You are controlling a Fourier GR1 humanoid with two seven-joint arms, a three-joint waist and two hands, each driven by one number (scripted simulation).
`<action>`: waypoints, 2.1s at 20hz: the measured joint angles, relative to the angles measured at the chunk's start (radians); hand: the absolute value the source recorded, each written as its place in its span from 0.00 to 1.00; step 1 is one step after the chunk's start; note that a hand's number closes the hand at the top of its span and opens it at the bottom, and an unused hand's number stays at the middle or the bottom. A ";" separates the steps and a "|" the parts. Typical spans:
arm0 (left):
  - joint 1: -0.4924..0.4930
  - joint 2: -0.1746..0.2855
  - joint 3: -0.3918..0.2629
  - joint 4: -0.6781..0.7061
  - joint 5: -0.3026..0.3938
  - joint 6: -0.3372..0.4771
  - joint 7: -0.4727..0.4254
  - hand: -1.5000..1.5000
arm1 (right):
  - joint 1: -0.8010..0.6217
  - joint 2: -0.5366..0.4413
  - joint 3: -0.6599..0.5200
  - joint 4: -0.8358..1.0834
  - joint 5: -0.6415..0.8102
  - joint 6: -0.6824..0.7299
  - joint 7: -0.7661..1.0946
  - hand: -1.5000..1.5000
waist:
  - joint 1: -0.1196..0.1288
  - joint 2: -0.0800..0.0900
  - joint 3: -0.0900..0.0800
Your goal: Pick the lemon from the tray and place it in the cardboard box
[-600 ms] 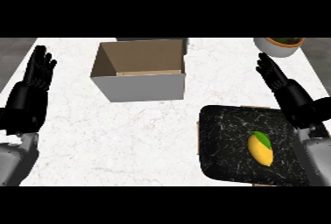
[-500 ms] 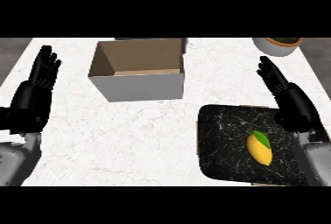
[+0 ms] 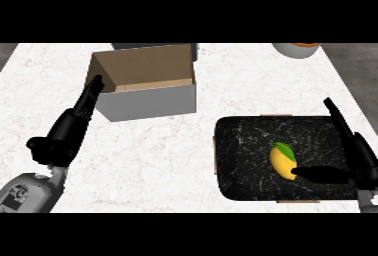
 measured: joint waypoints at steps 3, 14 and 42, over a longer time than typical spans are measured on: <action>0.003 -0.006 -0.018 -0.010 -0.007 -0.009 0.008 0.50 | 0.089 -0.058 0.048 -0.045 0.184 -0.089 -0.021 0.00 | 0.000 -0.003 0.000; -0.003 -0.033 -0.049 -0.020 -0.043 -0.031 0.022 0.50 | 0.424 -0.213 0.122 -0.573 0.518 -0.017 0.296 0.00 | 0.024 -0.002 -0.001; -0.019 -0.152 0.010 0.001 -0.147 -0.146 0.038 0.50 | 0.175 0.021 0.232 -0.532 0.522 0.397 0.736 0.00 | 0.087 0.007 0.005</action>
